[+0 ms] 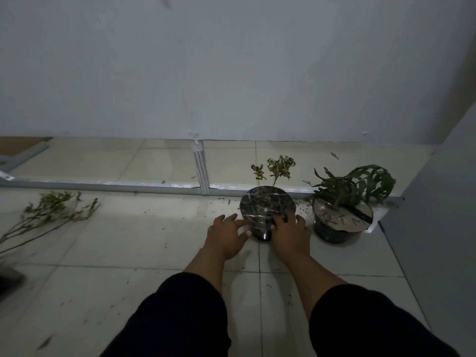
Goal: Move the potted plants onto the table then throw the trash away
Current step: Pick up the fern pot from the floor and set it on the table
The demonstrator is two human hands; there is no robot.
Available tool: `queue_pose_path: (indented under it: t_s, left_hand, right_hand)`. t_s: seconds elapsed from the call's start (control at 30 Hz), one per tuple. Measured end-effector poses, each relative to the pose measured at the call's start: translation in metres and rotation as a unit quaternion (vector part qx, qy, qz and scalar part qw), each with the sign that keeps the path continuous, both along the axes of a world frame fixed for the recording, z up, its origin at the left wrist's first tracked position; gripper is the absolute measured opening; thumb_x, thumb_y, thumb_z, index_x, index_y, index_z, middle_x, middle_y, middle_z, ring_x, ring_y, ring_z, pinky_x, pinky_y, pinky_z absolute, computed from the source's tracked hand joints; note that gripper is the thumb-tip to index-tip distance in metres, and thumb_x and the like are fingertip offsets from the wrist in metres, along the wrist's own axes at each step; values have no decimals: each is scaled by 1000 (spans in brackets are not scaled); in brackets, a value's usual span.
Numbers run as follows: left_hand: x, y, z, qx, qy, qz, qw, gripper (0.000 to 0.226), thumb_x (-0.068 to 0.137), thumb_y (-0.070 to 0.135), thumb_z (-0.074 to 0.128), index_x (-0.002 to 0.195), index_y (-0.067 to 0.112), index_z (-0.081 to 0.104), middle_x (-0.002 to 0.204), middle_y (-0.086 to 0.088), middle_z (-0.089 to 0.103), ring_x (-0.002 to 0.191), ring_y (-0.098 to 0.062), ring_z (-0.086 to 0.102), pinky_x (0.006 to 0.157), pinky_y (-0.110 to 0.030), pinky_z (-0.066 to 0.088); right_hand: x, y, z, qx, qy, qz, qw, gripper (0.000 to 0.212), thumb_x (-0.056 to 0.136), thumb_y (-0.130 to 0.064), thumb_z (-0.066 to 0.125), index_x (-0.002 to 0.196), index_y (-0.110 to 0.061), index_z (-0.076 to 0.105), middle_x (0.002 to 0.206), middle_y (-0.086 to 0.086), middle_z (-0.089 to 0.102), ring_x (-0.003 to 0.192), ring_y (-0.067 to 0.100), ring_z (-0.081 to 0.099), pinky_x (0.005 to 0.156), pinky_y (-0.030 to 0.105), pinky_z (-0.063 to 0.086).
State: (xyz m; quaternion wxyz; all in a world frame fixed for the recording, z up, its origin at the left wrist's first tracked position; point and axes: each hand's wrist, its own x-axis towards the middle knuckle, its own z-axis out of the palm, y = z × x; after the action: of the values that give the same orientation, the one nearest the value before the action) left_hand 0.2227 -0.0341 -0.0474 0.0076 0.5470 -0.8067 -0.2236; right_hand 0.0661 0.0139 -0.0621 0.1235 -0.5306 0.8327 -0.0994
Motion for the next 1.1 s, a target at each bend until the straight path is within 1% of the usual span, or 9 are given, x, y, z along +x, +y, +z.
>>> queue_pose_path:
  t_s: [0.13,0.27,0.4,0.57,0.63,0.7,0.87,1.0,1.1]
  left_hand:
    - [22,3,20,-35,-20,1,999,45,94,49,44,137,34,47,151,0,40,139,-28,33,111,-44,31]
    - [49,0,53,-92,3,0,996,43,92,47,49,131,31,54,143,1,51,132,-25,44,108,-43,37]
    - [102,-11,89,-136,6,20,991,38,92,44,52,127,31,57,138,2,55,129,-24,46,107,-41,38]
    - [183,-33,124,-154,-10,79,985,38,91,43,54,124,28,60,134,-2,58,125,-27,48,104,-42,42]
    - [204,-38,136,-165,-22,79,983,38,91,44,54,124,28,60,133,-1,58,125,-28,48,104,-43,41]
    - [239,-43,145,-172,-38,93,980,38,91,45,53,124,29,59,133,0,58,125,-28,47,104,-44,41]
    - [335,-50,137,-148,-40,203,967,36,93,42,49,124,26,60,134,-4,58,125,-29,50,105,-42,42]
    - [388,-48,118,-116,-63,267,955,36,95,32,44,129,29,57,137,-4,56,126,-29,50,101,-38,41]
    - [424,-48,99,-90,-53,314,944,37,94,26,44,128,30,57,137,-5,56,125,-31,49,101,-38,40]
  right_hand:
    - [27,-2,20,-40,15,25,999,39,96,-29,39,132,-20,49,145,10,40,133,32,31,110,48,29]
    - [61,-5,48,-83,-3,60,995,38,97,-29,38,132,-20,49,144,9,43,131,29,36,109,43,29]
    - [104,-12,70,-117,-33,105,987,37,97,-33,41,132,-25,48,143,4,45,132,26,36,109,44,30]
    - [160,-34,97,-158,-55,136,976,37,95,-34,44,131,-27,50,137,3,51,124,25,44,103,42,37]
    - [182,-43,103,-164,-65,148,973,36,95,-33,45,130,-27,50,137,2,49,124,25,43,102,43,37]
    - [217,-55,108,-170,-68,182,966,36,95,-33,46,130,-28,50,138,1,47,124,26,43,102,44,37]
    - [312,-79,108,-163,-98,259,947,37,95,-37,45,131,-29,48,140,1,44,125,25,43,102,44,37]
    - [377,-91,92,-132,-120,308,934,39,95,-40,44,133,-30,47,142,2,43,128,26,41,102,45,39]
    - [416,-99,73,-101,-127,337,927,41,96,-42,41,136,-30,45,144,2,40,127,27,41,101,45,39]
